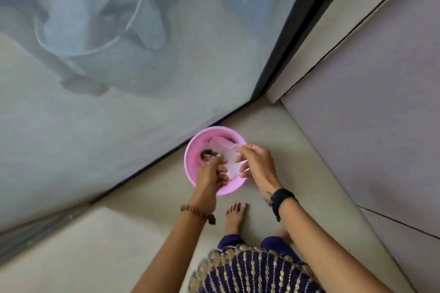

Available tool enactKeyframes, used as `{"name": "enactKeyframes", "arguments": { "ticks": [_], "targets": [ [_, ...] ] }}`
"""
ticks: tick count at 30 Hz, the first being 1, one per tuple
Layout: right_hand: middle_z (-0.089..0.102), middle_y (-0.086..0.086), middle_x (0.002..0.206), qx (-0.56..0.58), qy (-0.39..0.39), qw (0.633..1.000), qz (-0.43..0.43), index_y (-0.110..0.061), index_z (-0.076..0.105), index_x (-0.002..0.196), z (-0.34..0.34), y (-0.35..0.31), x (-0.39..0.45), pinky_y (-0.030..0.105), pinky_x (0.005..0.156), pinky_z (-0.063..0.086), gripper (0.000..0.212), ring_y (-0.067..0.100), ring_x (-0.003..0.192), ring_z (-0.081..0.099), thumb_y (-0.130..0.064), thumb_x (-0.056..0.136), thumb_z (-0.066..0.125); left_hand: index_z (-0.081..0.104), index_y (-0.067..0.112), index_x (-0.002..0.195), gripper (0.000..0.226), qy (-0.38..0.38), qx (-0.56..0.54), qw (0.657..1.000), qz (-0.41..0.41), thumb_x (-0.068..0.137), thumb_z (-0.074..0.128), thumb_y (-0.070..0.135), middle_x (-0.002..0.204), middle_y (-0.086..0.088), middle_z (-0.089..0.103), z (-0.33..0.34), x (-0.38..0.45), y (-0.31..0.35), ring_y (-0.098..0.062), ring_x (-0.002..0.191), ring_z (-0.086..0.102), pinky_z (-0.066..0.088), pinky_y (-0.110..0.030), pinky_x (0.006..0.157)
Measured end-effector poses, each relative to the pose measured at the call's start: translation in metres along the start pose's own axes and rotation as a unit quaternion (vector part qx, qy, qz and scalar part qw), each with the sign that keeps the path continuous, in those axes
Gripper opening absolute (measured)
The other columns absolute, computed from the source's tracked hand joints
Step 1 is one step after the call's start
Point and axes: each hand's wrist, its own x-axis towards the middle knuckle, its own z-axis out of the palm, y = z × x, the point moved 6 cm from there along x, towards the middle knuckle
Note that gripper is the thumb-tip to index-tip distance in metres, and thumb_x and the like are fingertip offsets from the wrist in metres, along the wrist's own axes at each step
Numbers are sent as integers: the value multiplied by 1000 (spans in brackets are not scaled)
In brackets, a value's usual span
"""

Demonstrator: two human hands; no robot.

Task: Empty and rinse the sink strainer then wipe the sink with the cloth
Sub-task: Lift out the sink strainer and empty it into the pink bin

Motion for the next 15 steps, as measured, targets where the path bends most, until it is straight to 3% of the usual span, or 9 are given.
{"name": "enactKeyframes", "arguments": {
  "ticks": [3,8,11,15],
  "targets": [
    [55,-1,53,86,5,996,-25,-11,59,68,-36,-72,-73,14,34,32,17,9,35,40,-10,85,54,41,18,55,40,-88,-63,994,-11,94,45,21,32,9,34,38,-92,42,-2,25,28,23,-11,27],
    [47,-9,44,171,12,980,-101,-19,65,70,-121,-189,-200,14,33,25,22,6,33,36,-14,88,52,39,16,53,40,-241,-98,966,9,93,45,23,33,8,27,121,-250,110,-3,24,21,18,-12,25],
    [44,-9,45,221,18,961,-167,-24,67,67,-182,-235,-267,15,34,24,30,6,35,35,-15,89,49,40,20,47,46,-311,-27,949,45,92,45,26,34,8,24,182,-328,127,-4,26,20,17,-16,30],
    [49,-3,46,285,91,921,-248,-20,68,66,-287,-262,-338,13,32,25,31,7,33,35,-12,88,48,46,22,40,52,-413,107,900,89,91,44,29,34,8,31,279,-416,121,-4,29,26,21,-17,38]
  ]
}}
